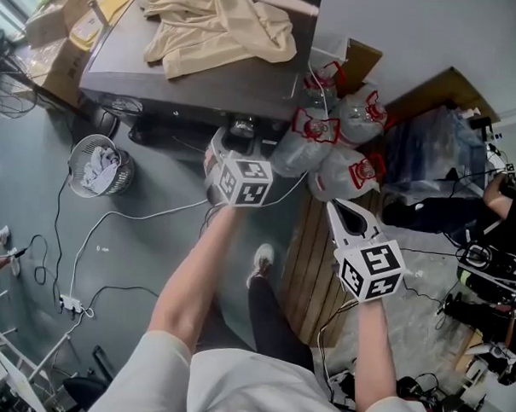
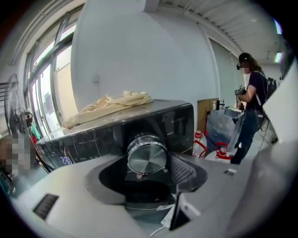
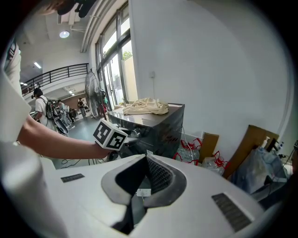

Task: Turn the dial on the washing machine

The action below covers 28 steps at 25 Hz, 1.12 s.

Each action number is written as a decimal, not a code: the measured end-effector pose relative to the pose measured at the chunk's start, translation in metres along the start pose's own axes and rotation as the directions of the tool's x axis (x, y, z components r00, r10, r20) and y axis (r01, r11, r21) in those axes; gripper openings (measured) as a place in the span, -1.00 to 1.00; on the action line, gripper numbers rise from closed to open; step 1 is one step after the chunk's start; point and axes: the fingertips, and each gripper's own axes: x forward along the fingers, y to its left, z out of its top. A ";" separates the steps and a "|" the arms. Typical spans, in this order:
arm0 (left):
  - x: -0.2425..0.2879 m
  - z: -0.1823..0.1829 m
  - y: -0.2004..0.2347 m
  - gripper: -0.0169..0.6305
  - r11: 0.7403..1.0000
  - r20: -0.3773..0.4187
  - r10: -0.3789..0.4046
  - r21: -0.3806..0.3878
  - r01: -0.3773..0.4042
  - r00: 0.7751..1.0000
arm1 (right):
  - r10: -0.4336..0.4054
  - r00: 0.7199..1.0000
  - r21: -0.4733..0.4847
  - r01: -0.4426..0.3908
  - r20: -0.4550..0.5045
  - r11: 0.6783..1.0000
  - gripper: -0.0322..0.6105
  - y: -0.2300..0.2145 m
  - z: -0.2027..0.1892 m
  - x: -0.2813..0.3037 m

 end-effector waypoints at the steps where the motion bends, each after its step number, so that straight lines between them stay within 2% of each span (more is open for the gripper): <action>1: 0.000 0.000 0.000 -0.09 1.000 -0.001 0.006 0.017 -0.006 1.000 | 0.000 1.000 0.000 0.000 -0.001 1.000 -0.86 0.000 0.000 0.000; 6: 0.000 0.000 0.000 -0.09 0.994 0.005 0.028 0.101 -0.029 1.000 | 0.000 1.000 0.001 0.000 -0.004 1.000 -0.86 -0.001 -0.001 0.000; 18: 0.000 -0.001 0.000 -0.09 0.969 0.012 0.050 0.240 -0.051 0.999 | 0.007 1.000 0.008 -0.007 -0.010 1.000 -0.86 0.004 -0.006 0.005; 23: -0.001 -0.001 -0.001 -0.10 0.934 0.005 0.090 0.348 -0.086 0.996 | 0.010 1.000 0.012 -0.010 -0.012 1.000 -0.86 0.006 -0.007 0.005; 28: -0.002 0.000 -0.001 -0.10 0.909 0.007 0.108 0.405 -0.102 0.994 | 0.009 1.000 0.015 -0.009 -0.012 1.000 -0.86 0.005 -0.008 0.004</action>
